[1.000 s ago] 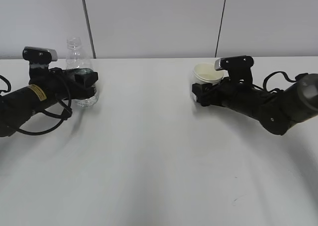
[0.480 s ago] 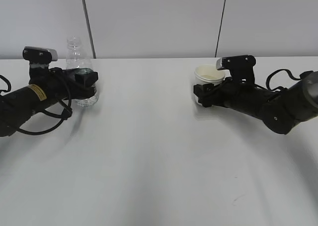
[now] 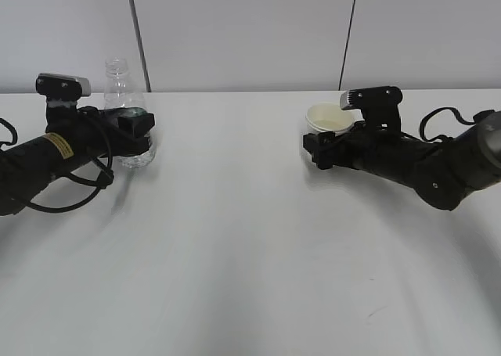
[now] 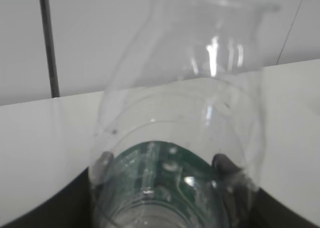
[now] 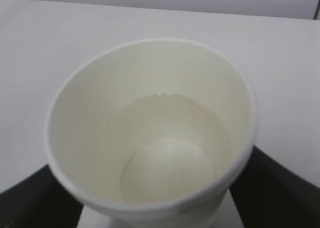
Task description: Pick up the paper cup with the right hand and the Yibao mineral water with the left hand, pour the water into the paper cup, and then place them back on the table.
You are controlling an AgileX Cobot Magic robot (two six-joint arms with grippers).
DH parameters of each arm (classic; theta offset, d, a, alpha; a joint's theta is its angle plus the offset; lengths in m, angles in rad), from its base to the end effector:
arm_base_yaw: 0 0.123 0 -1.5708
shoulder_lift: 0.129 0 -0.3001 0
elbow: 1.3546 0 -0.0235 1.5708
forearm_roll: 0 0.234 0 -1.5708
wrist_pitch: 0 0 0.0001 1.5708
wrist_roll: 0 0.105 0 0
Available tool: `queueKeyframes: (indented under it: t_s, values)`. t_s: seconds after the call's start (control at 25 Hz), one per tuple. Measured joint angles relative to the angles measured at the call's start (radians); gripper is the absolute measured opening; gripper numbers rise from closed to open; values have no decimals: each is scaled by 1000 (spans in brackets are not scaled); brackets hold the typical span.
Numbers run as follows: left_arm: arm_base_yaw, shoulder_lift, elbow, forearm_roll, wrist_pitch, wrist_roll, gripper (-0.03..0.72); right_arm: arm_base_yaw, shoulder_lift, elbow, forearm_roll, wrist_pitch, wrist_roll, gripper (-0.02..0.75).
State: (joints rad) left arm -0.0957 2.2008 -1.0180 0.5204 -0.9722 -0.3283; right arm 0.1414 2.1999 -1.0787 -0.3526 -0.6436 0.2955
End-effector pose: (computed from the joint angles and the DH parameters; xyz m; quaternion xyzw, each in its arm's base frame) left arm 0.4224 -0.0838 0.1251 0.1637 0.7482 -0.1965 0.6122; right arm 0.4325 0.0835 0.1098 -0.1117 0.8290 0.1279 0.5328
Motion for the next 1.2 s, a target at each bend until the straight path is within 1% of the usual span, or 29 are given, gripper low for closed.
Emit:
queueKeyframes:
  t_s: [0.48, 0.56, 0.76, 0.88, 0.96, 1.12, 1.2]
  values:
    - [0, 0, 0, 0, 0, 0, 375, 0, -27, 0, -5, 76, 6, 645]
    - [0, 0, 0, 0, 0, 0, 375, 0, -27, 0, -5, 78, 6, 632]
    - [0, 0, 0, 0, 0, 0, 375, 0, -29, 0, -5, 80, 6, 571]
    - [0, 0, 0, 0, 0, 0, 375, 0, -29, 0, -5, 81, 13, 554]
    - [0, 0, 0, 0, 0, 0, 375, 0, -29, 0, -10, 81, 33, 559]
    - [0, 0, 0, 0, 0, 0, 375, 0, -29, 0, -62, 81, 76, 633]
    - [0, 0, 0, 0, 0, 0, 375, 0, -29, 0, -84, 83, 94, 647]
